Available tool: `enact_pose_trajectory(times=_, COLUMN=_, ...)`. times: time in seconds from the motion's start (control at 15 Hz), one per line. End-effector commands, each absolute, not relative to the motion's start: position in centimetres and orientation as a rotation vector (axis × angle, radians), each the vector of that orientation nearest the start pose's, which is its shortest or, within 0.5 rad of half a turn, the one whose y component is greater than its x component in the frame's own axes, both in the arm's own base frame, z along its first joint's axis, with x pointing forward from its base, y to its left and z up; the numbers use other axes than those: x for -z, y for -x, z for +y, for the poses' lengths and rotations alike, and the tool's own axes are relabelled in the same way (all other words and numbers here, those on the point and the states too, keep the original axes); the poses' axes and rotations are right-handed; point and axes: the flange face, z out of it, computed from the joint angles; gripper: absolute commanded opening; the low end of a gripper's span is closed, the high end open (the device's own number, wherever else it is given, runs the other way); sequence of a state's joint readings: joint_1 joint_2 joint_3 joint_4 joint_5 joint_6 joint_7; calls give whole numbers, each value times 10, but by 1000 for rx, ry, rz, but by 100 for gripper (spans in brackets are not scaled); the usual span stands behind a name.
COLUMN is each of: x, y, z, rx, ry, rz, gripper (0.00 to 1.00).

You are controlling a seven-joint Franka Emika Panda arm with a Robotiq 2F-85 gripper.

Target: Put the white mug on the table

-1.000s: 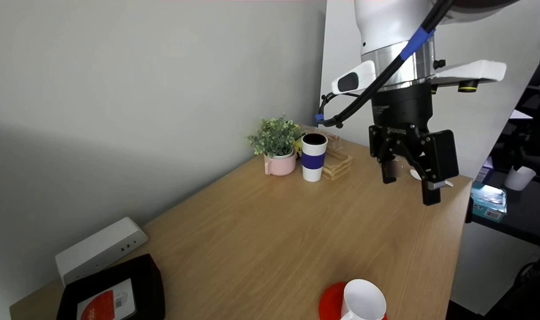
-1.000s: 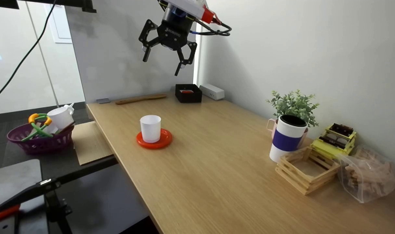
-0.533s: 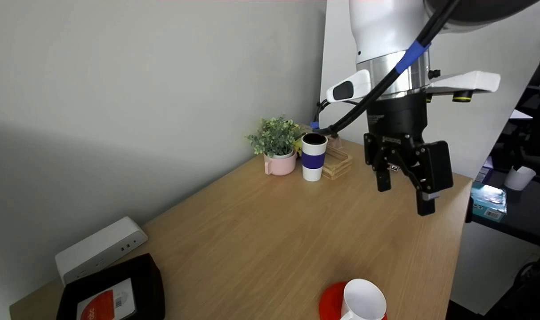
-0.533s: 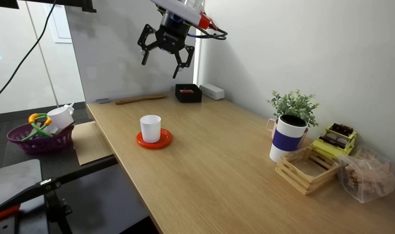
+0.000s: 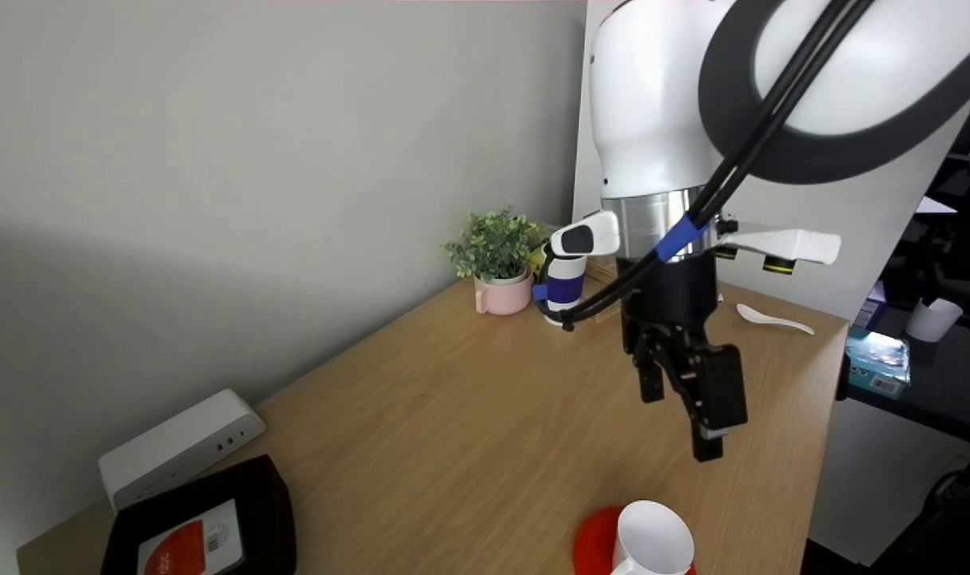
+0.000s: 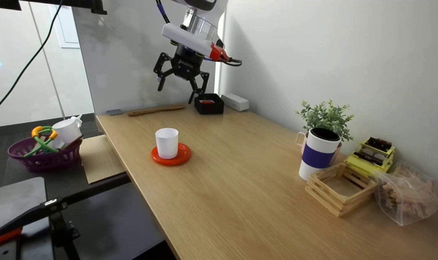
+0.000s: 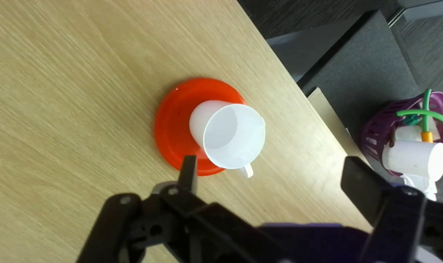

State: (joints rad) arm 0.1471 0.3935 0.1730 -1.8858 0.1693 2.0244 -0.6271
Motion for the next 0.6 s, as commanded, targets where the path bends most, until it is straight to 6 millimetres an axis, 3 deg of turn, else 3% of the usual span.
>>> enact_pose_trajectory(times=0.0, x=-265, y=-584, z=205, rx=-291, ry=2638, rz=-1112, gripper=100)
enact_pose_trajectory(times=0.13, x=-256, y=-586, z=208, rx=-341, ry=2648, rz=-1101, gripper=100)
enact_pose_trajectory(times=0.2, x=-262, y=-578, z=204, rx=-327, ry=2642, rz=-1127, gripper=100)
enact_pose_trajectory(times=0.53, x=-257, y=-578, z=207, rx=-336, ry=2638, rz=-1125, gripper=100)
